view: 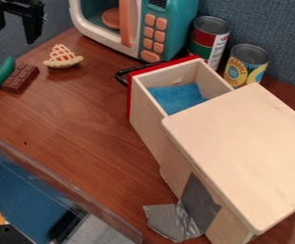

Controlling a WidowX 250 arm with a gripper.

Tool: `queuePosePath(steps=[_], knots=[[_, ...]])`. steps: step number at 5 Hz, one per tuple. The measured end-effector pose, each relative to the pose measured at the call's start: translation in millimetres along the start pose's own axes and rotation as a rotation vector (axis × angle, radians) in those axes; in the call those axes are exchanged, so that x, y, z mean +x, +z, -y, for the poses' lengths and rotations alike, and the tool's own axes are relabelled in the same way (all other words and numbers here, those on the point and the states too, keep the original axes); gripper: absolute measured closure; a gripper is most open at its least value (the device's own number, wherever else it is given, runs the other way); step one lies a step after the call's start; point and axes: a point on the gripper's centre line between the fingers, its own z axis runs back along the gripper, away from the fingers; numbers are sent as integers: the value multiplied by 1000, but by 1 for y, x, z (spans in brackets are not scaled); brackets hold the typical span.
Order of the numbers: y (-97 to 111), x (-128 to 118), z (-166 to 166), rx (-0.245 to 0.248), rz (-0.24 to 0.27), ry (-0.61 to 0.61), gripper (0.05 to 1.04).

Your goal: Puts toy pizza in drawer

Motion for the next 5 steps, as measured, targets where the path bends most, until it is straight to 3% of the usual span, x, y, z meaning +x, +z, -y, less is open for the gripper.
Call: queuePosePath(steps=[1, 2, 3, 4, 5], knots=[[-11, -4, 2, -3, -26, -3, 83], [-31, -14, 3, 191, 43, -116, 83], [-37, -17, 15, 409, 168, -210, 83], [-39, -12, 28, 530, 267, -276, 83], [-52, -9, 40, 575, 304, -328, 83]])
